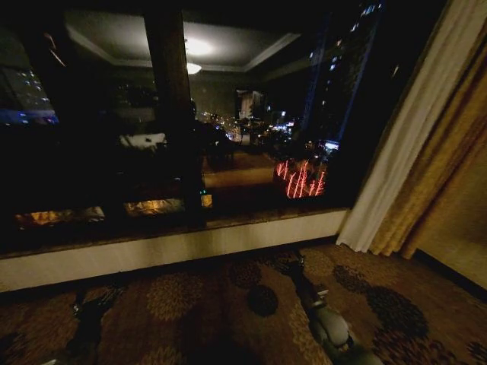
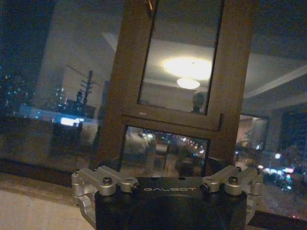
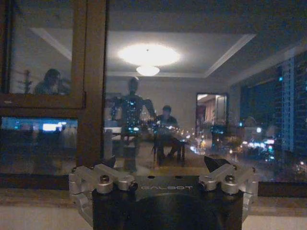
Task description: Open the curtains by pulling them apart, changing their state from closed to fully open.
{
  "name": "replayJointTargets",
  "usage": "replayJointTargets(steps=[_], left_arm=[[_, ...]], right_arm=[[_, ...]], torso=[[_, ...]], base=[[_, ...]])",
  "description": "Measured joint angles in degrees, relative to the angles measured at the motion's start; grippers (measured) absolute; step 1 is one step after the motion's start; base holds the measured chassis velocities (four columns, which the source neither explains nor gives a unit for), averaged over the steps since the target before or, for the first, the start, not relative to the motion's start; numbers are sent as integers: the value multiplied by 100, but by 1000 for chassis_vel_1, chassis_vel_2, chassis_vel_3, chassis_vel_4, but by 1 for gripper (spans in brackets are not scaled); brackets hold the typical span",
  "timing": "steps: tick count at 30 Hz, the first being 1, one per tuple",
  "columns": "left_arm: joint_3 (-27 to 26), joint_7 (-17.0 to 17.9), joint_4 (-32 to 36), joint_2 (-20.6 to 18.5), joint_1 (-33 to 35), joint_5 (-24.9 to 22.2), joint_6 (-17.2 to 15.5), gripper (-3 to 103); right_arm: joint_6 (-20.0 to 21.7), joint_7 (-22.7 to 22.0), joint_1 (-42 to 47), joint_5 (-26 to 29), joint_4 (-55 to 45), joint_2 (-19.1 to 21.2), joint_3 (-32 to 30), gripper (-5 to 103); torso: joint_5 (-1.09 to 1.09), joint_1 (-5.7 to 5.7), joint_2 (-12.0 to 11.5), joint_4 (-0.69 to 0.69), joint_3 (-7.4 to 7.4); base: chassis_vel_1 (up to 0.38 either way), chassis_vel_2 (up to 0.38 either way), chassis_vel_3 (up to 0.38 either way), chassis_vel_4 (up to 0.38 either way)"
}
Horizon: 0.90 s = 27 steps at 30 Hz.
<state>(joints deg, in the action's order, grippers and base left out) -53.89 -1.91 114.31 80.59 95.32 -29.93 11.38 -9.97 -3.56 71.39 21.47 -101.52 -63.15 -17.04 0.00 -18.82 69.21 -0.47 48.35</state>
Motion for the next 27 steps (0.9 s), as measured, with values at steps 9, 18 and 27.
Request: replayJointTargets(steps=[9,18,27], left_arm=[[-1,0,0,0,-2,0,0,100],[1,0,0,0,-2,0,0,100],[0,0,0,0,-2,0,0,100]], right_arm=[[0,0,-1,0,0,0,0,100],[0,0,-1,0,0,0,0,100],[0,0,-1,0,0,0,0,100]], torso=[[-1,-9,-6,2,4],[1,-7,-5,0,3],[0,-5,-4,0,2]], base=[[46,-44,-60,54],[-33,26,25,-22],[73,-28,-76,34]])
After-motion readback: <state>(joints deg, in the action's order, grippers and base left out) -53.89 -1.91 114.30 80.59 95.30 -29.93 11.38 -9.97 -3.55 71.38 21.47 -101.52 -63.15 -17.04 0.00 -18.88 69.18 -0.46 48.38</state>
